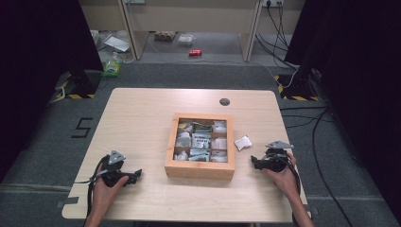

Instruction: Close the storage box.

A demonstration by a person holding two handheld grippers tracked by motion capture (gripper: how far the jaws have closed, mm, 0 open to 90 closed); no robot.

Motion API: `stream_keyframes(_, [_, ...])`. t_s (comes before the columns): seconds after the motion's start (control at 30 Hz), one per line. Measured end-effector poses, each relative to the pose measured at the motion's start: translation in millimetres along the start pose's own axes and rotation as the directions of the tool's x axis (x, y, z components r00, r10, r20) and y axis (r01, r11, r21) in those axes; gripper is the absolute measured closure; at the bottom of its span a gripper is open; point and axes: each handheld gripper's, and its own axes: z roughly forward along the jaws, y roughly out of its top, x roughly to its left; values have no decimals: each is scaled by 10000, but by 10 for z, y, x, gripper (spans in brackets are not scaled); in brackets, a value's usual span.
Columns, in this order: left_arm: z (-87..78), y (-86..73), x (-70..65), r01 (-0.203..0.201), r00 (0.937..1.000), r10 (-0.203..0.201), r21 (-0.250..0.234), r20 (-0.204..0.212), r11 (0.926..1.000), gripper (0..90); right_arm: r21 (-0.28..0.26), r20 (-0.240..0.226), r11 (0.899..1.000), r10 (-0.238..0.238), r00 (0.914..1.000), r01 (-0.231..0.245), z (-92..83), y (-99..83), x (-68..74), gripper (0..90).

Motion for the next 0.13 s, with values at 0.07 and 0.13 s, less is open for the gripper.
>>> stream_keyframes(0.07, [0,0,0,9,10000,-9,-6,0,10000,0,3,6,10000,5,10000,-5,0,0,0,112])
stream_keyframes(0.13, [0,0,1,0,10000,0,4,5,10000,0,4,5,10000,4,10000,-4,0,0,0,113])
